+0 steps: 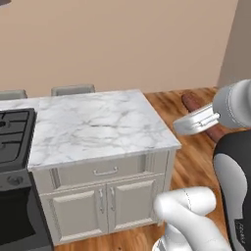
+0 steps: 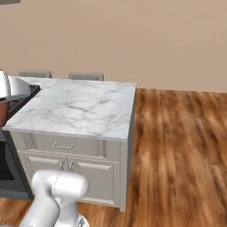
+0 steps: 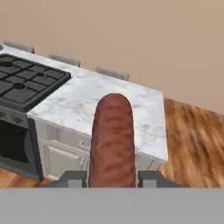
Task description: Move the hot dog bun to the plate on the dining table and place the condiment next to that plate. Then navigate to the fridge and take the sausage and place it on the plate as well.
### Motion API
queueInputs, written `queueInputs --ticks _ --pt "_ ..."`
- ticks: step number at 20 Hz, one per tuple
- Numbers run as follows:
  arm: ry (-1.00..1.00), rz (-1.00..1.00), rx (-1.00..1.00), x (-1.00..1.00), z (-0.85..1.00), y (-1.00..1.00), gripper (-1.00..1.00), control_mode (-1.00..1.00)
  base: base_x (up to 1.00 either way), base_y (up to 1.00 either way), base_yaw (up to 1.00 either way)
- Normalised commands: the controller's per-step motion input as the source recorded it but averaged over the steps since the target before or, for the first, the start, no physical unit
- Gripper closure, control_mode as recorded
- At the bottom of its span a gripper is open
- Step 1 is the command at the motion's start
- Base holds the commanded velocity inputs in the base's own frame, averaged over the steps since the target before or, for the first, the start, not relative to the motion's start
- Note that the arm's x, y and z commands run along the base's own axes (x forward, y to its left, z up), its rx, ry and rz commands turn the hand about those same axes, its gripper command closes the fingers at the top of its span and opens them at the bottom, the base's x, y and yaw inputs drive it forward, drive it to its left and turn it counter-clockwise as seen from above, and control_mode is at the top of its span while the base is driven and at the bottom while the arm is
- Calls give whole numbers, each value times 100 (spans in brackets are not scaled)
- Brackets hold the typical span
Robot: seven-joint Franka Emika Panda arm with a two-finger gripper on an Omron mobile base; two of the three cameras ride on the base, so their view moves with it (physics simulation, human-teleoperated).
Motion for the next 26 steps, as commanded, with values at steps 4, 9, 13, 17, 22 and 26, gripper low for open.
queueInputs --ticks 4,9,13,17,22,26 --pt "0 0 0 0 0 0 100 100 -42 45 33" --pt "0 0 0 0 0 0 100 100 -43 48 33" --pt "0 0 0 0 0 0 100 100 -20 88 30" --pt "0 0 0 0 0 0 100 100 -1 98 26" --pt "0 0 0 0 0 0 100 100 1 100 23" --pt "0 0 0 0 0 0 100 100 25 100 17"
